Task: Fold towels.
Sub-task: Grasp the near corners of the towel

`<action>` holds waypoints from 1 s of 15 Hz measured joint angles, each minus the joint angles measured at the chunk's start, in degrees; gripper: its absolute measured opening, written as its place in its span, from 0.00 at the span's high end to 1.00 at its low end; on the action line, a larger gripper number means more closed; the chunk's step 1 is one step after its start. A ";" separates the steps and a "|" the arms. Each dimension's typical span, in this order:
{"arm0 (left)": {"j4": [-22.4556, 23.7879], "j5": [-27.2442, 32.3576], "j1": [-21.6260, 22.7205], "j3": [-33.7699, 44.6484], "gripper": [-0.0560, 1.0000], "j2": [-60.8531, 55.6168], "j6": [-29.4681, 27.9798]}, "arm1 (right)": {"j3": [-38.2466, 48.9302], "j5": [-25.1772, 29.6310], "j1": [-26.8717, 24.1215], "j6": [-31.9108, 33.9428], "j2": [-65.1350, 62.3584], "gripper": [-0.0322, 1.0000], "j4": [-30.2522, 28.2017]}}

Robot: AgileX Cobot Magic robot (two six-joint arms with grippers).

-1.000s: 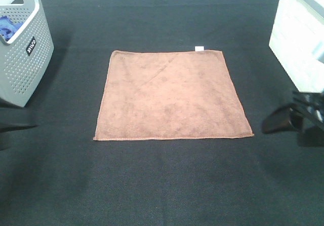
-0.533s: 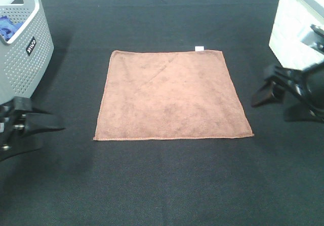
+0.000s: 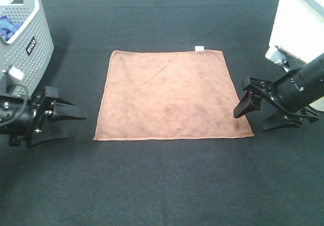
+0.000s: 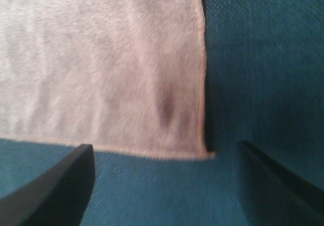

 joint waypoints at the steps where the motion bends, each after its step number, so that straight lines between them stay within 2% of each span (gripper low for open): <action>1: 0.00 0.40 0.00 -1.26 0.28 1.55 0.00 | -1.26 0.23 0.00 -0.11 1.43 0.28 0.00; 3: -0.06 0.63 -0.29 -4.13 0.28 5.50 0.00 | -3.95 0.40 0.00 -0.11 4.18 0.28 0.00; 6: -0.29 0.63 -3.78 -7.28 0.28 8.25 0.00 | -6.13 0.86 -1.26 -0.69 6.53 0.28 -0.11; 10: -0.29 -2.69 -7.05 -10.20 0.28 9.17 0.00 | -7.39 1.43 -2.01 -2.23 8.25 0.28 0.17; 13: -0.29 -6.99 -10.77 -12.95 0.28 9.34 -0.06 | -9.85 4.07 -2.01 -3.55 10.66 0.28 3.21; 15: -0.63 -6.99 -13.01 -15.18 0.28 11.00 -1.49 | -11.12 6.02 -1.95 -6.36 12.32 0.28 7.39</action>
